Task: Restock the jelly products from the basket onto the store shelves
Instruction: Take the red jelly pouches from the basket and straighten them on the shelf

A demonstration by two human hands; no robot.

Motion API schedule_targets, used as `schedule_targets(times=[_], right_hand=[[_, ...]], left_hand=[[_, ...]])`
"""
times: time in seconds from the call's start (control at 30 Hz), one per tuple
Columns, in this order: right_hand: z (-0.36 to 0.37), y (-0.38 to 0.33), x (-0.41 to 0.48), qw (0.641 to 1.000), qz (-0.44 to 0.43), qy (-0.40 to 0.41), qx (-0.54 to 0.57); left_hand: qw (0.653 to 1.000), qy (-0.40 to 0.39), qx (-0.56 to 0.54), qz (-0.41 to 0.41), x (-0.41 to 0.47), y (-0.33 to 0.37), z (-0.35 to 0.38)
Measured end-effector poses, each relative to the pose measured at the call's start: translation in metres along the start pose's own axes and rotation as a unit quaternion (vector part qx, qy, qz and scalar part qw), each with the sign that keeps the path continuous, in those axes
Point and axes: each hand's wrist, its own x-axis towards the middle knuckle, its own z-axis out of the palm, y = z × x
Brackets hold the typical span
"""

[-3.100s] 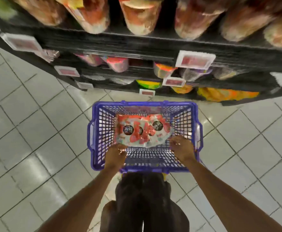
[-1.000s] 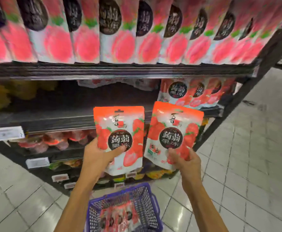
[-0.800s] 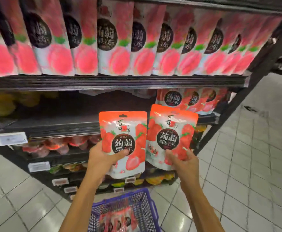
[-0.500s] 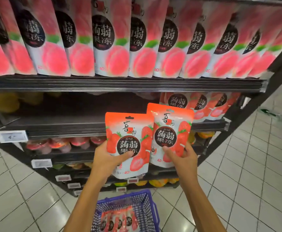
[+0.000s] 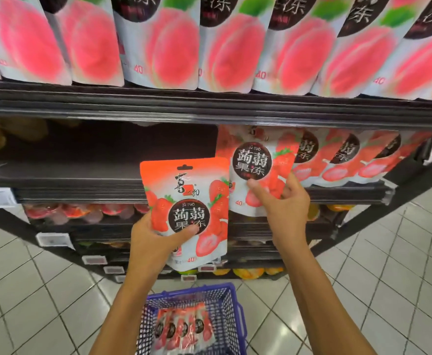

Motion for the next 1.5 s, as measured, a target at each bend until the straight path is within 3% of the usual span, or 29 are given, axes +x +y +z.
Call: schedule_targets(times=[0.23, 0.33, 0.53, 0.7, 0.87, 1.5], right_hand=[[0.029, 0.001, 0.020, 0.998, -0.040, 0.052, -0.015], [0.033, 0.005, 0.021, 0.998, -0.037, 0.037, -0.035], [0.014, 0.010, 0.014, 0.990, -0.034, 0.001, -0.139], [-0.003, 0.014, 0.005, 0.971, -0.062, 0.059, -0.224], [0.006, 0.017, 0.005, 0.970, -0.060, 0.113, -0.207], [-0.012, 0.022, 0.012, 0.969, -0.016, 0.119, -0.216]], left_hand=[[1.000, 0.007, -0.012, -0.010, -0.001, -0.004, -0.014], [1.000, 0.004, -0.013, -0.010, -0.003, -0.004, -0.020], [0.999, 0.017, -0.014, -0.036, -0.005, -0.006, -0.027], [0.999, 0.014, -0.022, -0.032, -0.005, -0.006, -0.028], [0.999, -0.002, -0.040, -0.030, -0.008, -0.003, -0.023], [0.999, -0.022, -0.029, -0.030, -0.010, 0.008, 0.005]])
